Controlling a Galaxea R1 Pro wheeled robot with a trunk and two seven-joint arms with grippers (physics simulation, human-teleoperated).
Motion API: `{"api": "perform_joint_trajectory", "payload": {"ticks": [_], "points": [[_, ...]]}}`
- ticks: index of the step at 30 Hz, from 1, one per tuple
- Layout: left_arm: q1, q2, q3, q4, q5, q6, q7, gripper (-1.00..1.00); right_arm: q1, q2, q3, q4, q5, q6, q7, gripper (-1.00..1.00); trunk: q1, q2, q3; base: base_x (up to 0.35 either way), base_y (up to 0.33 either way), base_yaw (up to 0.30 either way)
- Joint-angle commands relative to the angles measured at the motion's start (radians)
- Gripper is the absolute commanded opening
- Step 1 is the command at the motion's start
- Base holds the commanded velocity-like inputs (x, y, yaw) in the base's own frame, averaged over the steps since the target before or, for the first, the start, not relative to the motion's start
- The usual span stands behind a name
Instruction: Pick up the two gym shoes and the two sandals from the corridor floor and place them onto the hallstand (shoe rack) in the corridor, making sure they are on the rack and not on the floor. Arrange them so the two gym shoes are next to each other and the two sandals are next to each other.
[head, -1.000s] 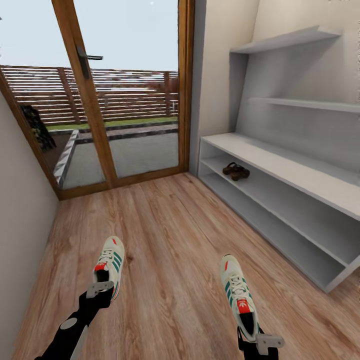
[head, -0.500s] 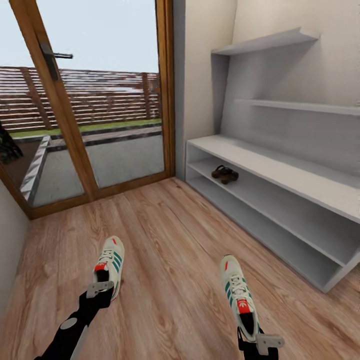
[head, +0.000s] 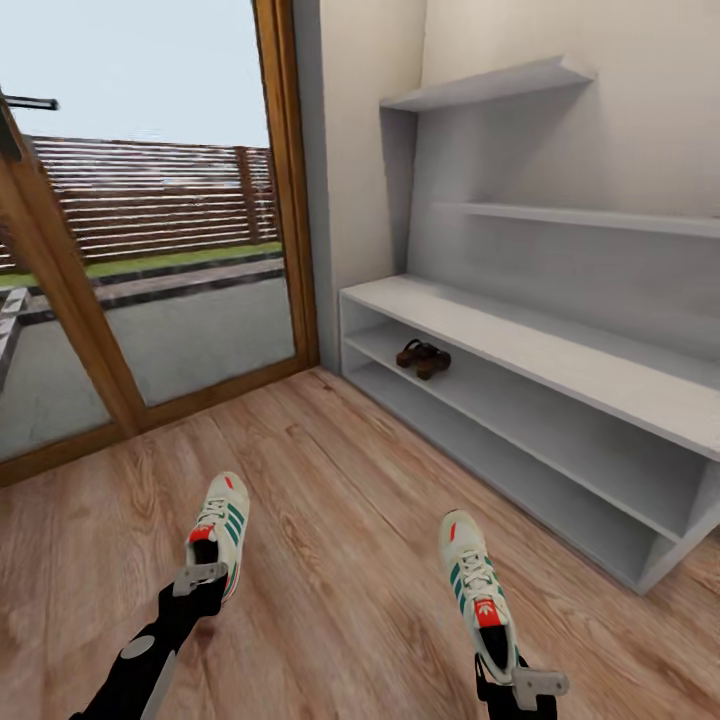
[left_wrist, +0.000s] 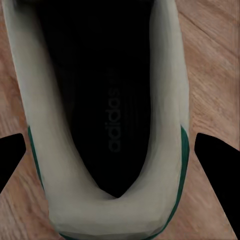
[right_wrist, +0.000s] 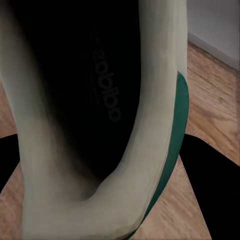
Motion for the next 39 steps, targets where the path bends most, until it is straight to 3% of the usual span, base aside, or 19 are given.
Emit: {"api": "perform_joint_trajectory", "payload": {"ticks": [1, 26, 39], "points": [[0.0, -0.001, 0.005, -0.001, -0.007, 0.002, -0.007, -1.0, -0.001, 0.001, -0.005, 0.001, 0.011, -0.002, -0.006, -1.0, 0.0, 0.0, 0.0, 0.335, 0.14, -0.264], [0.0, -0.001, 0.004, -0.001, -0.007, 0.001, -0.009, -1.0, -0.001, 0.0, -0.005, 0.001, 0.011, -0.002, -0.004, -1.0, 0.0, 0.0, 0.009, 0.311, 0.178, -0.265], [0.0, -0.001, 0.004, -0.001, -0.007, 0.001, -0.01, -1.0, -0.001, 0.0, -0.005, 0.001, 0.011, -0.002, -0.004, -1.0, 0.0, 0.0, 0.014, 0.169, 0.112, -0.265]]}}
